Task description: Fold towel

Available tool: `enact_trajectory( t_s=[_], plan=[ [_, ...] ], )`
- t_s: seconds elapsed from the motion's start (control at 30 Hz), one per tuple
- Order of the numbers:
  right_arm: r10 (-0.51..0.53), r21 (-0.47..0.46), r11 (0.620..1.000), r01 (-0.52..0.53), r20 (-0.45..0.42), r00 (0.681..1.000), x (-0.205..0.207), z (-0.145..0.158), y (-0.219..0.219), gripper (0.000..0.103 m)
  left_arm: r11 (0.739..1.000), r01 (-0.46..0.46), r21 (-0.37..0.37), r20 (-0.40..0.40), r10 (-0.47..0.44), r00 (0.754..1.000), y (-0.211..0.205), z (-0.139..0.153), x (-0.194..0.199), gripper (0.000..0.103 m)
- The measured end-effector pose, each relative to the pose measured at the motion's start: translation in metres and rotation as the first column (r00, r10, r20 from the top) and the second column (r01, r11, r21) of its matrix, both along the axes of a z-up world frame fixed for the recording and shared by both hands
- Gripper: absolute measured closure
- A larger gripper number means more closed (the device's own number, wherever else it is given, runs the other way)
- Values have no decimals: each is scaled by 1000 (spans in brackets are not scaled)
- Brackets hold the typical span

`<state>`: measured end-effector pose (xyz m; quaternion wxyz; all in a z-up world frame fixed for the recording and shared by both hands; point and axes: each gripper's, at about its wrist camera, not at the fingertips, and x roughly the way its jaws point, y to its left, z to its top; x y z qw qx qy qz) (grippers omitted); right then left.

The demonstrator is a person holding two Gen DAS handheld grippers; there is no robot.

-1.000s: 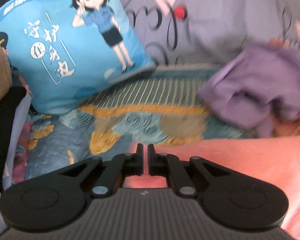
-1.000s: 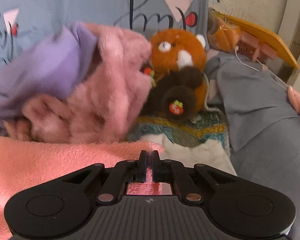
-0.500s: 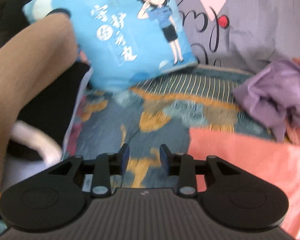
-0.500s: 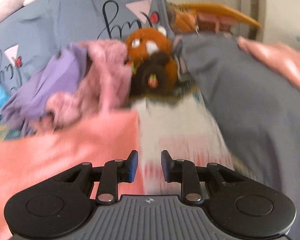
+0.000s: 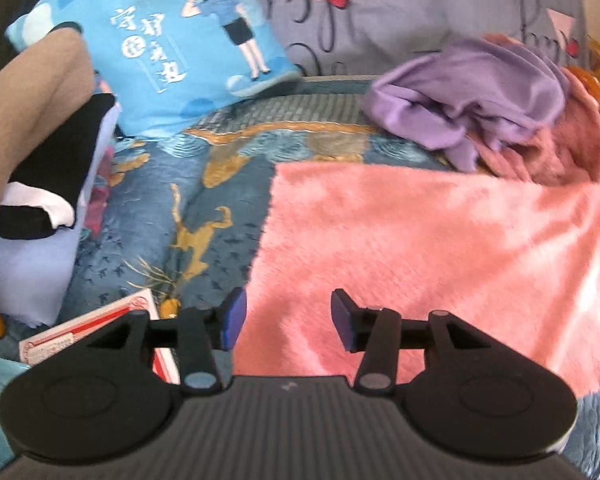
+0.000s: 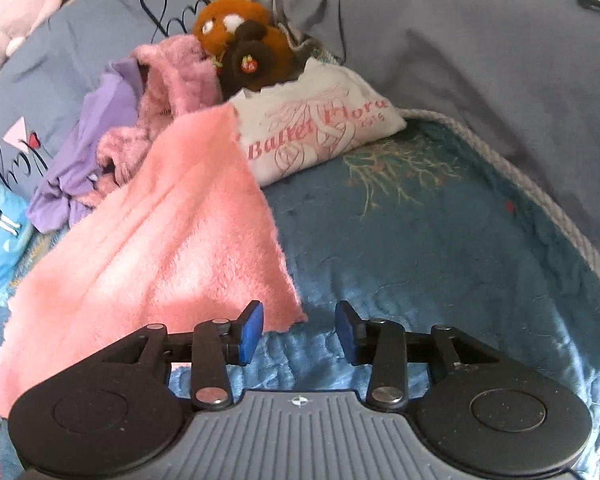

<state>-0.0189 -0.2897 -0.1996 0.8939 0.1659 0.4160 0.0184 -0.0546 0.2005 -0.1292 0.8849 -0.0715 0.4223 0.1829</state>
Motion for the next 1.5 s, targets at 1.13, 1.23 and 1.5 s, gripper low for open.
enact_trajectory(
  t_s=[1.13, 1.23, 1.5],
  plan=[
    [88, 317, 942, -108, 77, 993, -2, 48, -17, 101, 417, 843, 340, 1, -896, 443, -419, -47, 19, 64],
    [95, 322, 940, -111, 66, 993, -3, 47, -14, 101, 462, 827, 320, 5, -874, 486, -423, -53, 27, 92],
    [110, 211, 970, -124, 75, 991, 2, 58, -12, 90, 553, 798, 240, 107, -832, 544, -404, -43, 37, 101]
  ],
)
